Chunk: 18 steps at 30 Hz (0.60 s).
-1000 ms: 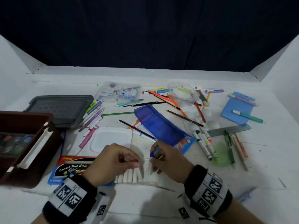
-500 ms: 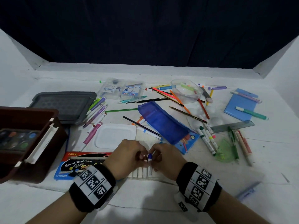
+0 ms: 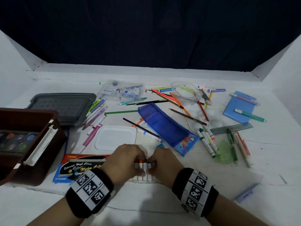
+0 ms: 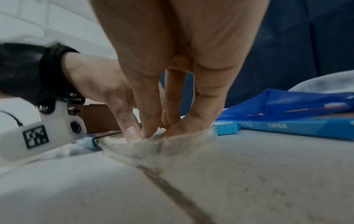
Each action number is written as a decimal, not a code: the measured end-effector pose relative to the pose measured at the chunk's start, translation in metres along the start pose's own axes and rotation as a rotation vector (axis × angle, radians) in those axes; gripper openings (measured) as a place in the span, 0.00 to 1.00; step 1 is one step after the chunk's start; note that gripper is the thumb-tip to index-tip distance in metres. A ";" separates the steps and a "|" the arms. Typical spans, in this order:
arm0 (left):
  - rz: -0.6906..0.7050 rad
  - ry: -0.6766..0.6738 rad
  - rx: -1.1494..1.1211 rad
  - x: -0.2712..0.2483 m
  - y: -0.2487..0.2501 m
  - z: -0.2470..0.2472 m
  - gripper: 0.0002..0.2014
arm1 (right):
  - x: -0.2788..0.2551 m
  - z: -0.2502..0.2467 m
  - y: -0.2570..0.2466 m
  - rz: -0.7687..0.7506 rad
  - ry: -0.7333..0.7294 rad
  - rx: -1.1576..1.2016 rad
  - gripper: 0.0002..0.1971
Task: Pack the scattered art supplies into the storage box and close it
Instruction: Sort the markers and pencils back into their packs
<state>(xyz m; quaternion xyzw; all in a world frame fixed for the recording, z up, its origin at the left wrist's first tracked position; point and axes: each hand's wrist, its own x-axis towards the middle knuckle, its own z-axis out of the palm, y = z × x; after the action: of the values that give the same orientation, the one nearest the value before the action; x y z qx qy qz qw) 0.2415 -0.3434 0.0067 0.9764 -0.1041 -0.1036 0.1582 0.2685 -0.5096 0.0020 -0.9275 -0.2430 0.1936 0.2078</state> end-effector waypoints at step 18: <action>-0.060 -0.079 0.139 0.004 0.012 -0.008 0.20 | -0.003 -0.092 0.133 0.407 0.285 -0.178 0.08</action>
<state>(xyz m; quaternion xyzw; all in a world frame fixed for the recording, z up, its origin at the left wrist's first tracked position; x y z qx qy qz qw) 0.2453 -0.3534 0.0174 0.9829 -0.0878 -0.1394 0.0828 0.3576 -0.6433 0.0161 -0.9899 -0.0357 0.0765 0.1142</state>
